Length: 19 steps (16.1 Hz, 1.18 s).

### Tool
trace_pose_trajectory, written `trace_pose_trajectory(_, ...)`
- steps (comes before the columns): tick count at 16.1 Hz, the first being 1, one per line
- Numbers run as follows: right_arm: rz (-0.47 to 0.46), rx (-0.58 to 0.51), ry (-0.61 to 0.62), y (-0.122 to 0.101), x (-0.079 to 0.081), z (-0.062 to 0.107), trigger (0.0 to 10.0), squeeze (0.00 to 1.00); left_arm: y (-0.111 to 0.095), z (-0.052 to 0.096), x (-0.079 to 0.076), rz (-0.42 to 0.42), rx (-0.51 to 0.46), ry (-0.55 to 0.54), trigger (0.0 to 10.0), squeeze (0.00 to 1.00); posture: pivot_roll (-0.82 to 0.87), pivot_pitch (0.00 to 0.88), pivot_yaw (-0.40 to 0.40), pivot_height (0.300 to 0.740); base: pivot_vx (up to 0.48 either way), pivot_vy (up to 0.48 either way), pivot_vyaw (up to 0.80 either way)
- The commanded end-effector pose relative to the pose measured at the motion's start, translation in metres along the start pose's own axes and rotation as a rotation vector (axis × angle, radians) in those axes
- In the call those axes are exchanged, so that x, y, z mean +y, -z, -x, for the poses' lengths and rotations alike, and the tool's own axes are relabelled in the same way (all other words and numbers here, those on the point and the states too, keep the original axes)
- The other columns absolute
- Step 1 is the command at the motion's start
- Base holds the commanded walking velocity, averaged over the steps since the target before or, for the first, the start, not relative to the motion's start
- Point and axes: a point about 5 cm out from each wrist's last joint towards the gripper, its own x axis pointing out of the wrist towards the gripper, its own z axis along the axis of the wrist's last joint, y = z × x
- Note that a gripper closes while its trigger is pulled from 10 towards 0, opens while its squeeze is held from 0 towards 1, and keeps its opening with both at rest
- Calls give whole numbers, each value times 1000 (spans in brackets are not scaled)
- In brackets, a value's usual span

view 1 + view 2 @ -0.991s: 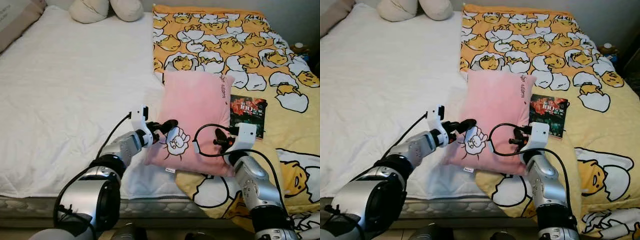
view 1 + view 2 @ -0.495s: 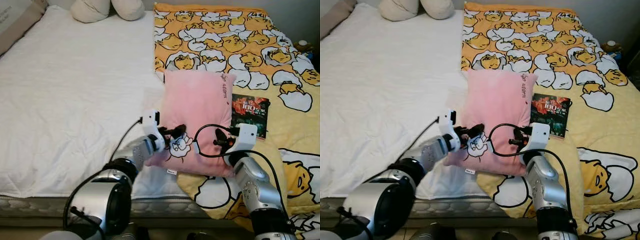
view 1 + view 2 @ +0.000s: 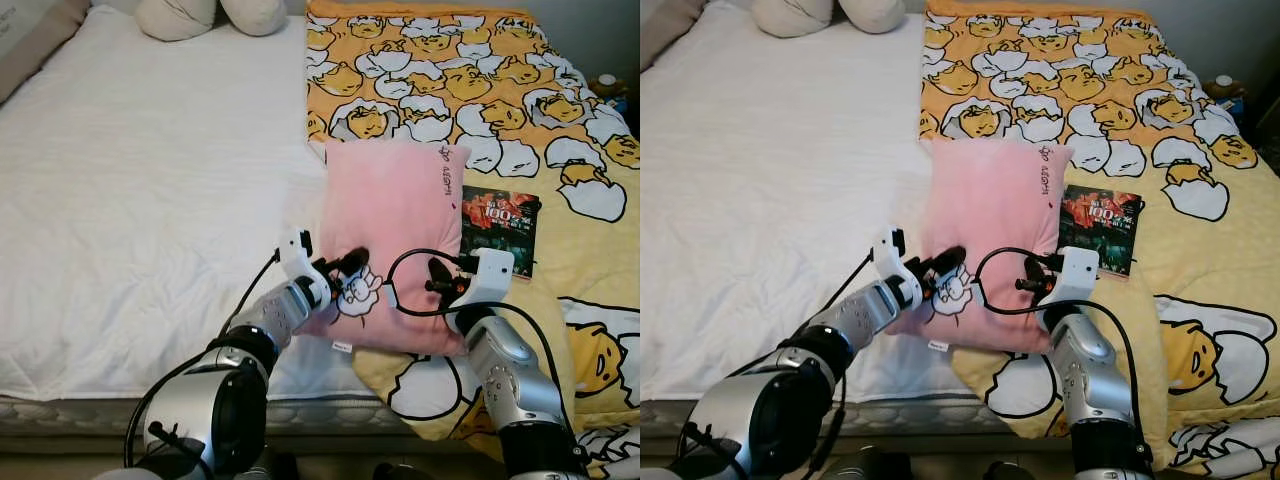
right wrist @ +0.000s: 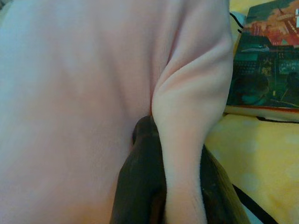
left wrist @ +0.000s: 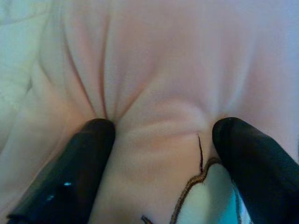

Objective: Clean up the room

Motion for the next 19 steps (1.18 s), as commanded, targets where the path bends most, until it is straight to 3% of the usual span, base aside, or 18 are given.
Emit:
trace_pose_trajectory(1,-11,9,-32,1,6,0,0,0,34,-4,-6,13,121,-1,0,0,-168,102,45,740,0,0,0)
trace_pose_trajectory(3,-12,14,-36,2,7,0,0,0,44,-2,-4,-103,205,-6,0,0,-164,106,42,740,0,0,0)
trace_pose_trajectory(5,-13,18,-38,3,8,1,0,0,48,-1,-3,-156,245,-5,0,0,-160,106,42,740,0,0,0)
trace_pose_trajectory(7,-14,19,-39,3,8,1,0,0,47,-1,-3,-136,235,-5,0,0,-160,107,42,740,0,0,0)
trace_pose_trajectory(8,-16,21,-41,3,9,1,0,0,41,-3,-7,-39,178,15,0,0,-160,110,41,740,0,0,0)
trace_pose_trajectory(11,-18,26,-43,5,10,1,0,0,36,-5,-12,59,114,45,0,0,-165,112,39,740,0,0,0)
trace_pose_trajectory(15,-16,33,-38,6,8,3,0,0,34,-5,-11,-17,88,50,0,0,-165,110,38,740,0,0,0)
trace_pose_trajectory(19,-18,41,-45,10,12,3,0,0,53,-2,-10,-120,194,65,0,0,-158,113,38,740,0,0,0)
